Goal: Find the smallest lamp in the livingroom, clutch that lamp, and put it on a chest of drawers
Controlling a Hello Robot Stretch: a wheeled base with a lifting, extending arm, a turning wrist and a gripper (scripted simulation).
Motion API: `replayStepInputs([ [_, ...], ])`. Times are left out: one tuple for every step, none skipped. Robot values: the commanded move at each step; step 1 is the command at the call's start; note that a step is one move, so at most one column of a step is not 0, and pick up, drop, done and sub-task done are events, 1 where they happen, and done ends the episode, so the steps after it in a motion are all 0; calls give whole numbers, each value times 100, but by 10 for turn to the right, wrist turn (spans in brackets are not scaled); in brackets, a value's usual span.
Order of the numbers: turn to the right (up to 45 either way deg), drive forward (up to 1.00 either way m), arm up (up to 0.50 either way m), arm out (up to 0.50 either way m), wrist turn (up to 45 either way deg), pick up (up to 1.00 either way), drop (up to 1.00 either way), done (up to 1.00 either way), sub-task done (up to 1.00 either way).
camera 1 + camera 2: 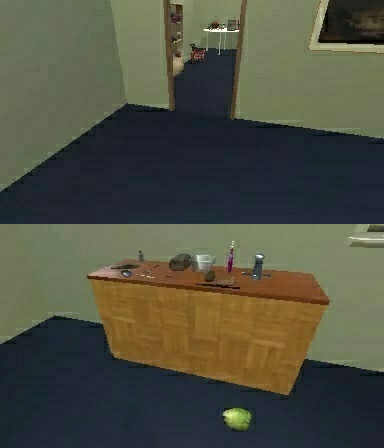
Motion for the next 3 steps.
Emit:
replayStepInputs([
  [0, 100, 0, 0, 0, 0, 0, 0, 0],
  [0, 100, 0, 0, 0, 0, 0, 0, 0],
  [30, 0, 0, 0, 0, 0, 0, 0, 0],
])
